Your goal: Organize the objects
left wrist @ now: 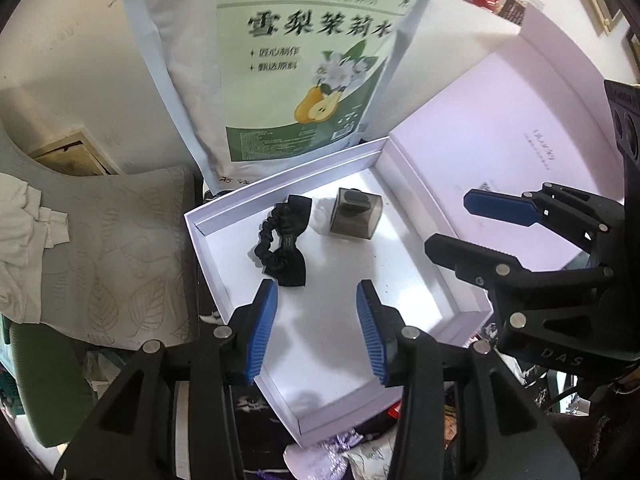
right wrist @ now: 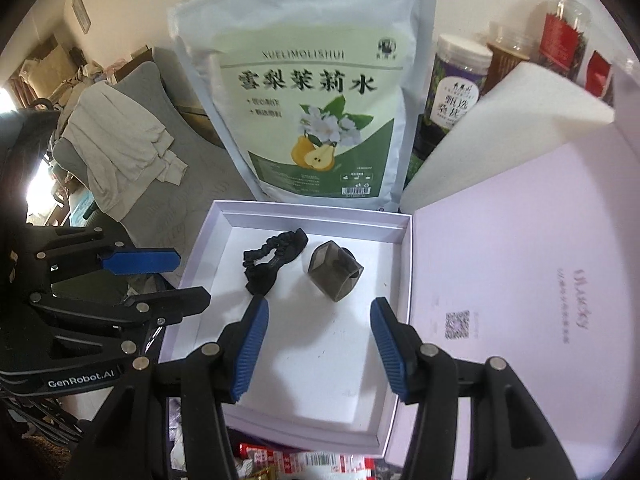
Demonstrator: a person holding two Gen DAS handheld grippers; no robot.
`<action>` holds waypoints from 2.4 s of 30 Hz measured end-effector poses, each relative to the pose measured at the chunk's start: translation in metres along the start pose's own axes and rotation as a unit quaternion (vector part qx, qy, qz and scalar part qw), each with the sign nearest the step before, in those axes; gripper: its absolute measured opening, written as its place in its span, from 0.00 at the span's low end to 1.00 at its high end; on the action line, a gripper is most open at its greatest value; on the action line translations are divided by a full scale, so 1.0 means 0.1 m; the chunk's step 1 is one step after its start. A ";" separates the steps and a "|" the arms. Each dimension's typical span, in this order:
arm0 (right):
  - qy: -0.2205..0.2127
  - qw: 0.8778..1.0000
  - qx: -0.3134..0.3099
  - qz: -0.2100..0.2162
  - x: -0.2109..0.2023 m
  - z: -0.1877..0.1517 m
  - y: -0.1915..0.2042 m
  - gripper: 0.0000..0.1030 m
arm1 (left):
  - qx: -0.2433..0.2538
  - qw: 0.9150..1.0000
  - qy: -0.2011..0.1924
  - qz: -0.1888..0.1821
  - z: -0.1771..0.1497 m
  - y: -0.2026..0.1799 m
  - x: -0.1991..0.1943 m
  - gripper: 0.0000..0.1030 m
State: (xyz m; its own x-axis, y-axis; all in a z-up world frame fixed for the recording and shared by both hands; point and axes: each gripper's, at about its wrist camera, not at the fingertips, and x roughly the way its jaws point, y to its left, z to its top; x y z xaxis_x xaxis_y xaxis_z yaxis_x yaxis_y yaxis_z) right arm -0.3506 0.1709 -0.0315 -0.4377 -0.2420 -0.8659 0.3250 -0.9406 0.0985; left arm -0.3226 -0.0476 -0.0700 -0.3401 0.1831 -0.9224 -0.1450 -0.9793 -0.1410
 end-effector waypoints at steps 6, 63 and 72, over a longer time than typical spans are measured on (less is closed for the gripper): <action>-0.014 1.000 0.003 -0.005 -0.33 -0.14 0.05 0.52 | 0.008 1.000 -0.017 0.007 -0.11 -0.16 -0.29 0.41; 0.031 0.999 -0.019 0.004 -1.05 -2.19 0.31 0.55 | -0.045 0.999 -0.010 0.012 -2.15 -1.15 -0.83 0.55; 0.054 0.999 -0.001 0.008 -0.95 -2.43 0.16 0.55 | -0.035 0.999 0.003 -0.008 -2.31 -1.37 -0.64 0.55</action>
State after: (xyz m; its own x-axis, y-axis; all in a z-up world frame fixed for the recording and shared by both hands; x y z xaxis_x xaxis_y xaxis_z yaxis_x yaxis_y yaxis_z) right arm -0.1000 0.2370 -0.0672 -0.3399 -0.2304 -0.9118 0.3328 -0.9363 0.1125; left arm -0.0668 0.0554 -0.0747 -0.3320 0.1979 -0.9223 -0.0848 -0.9801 -0.1797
